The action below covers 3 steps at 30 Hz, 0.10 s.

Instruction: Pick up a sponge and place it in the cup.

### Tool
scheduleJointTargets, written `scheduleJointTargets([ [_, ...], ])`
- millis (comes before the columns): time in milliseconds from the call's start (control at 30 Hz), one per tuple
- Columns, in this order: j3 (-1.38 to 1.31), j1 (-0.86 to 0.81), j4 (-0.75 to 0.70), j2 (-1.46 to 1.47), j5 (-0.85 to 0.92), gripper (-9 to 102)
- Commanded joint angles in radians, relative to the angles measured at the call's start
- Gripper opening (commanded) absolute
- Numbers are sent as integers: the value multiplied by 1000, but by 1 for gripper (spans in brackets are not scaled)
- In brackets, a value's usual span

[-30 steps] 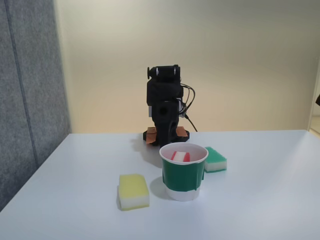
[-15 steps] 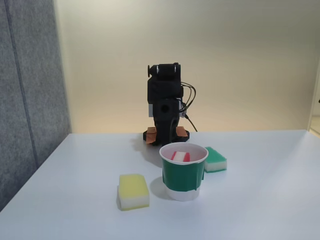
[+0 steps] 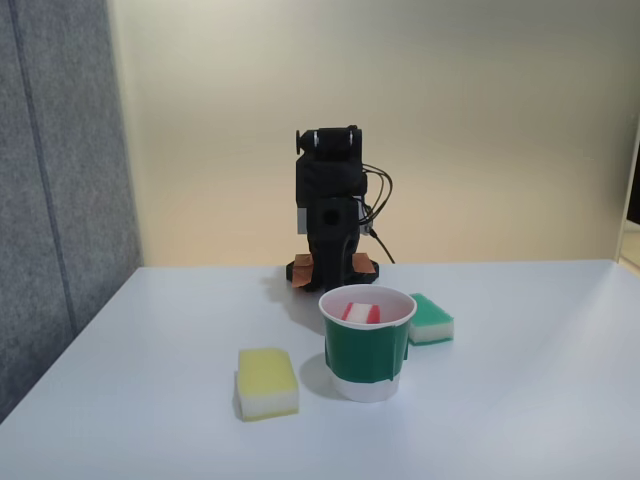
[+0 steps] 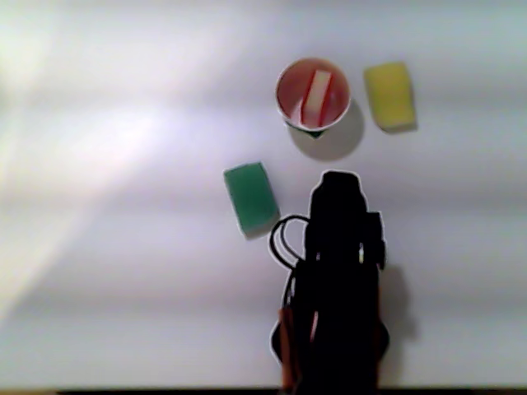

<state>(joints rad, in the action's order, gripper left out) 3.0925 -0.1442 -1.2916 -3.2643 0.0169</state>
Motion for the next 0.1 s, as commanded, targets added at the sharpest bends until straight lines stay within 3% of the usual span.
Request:
scheduleJointTargets([
  [0, 0, -8, -110, -2, 12, 0],
  [67, 0, -8, -110, -2, 12, 0],
])
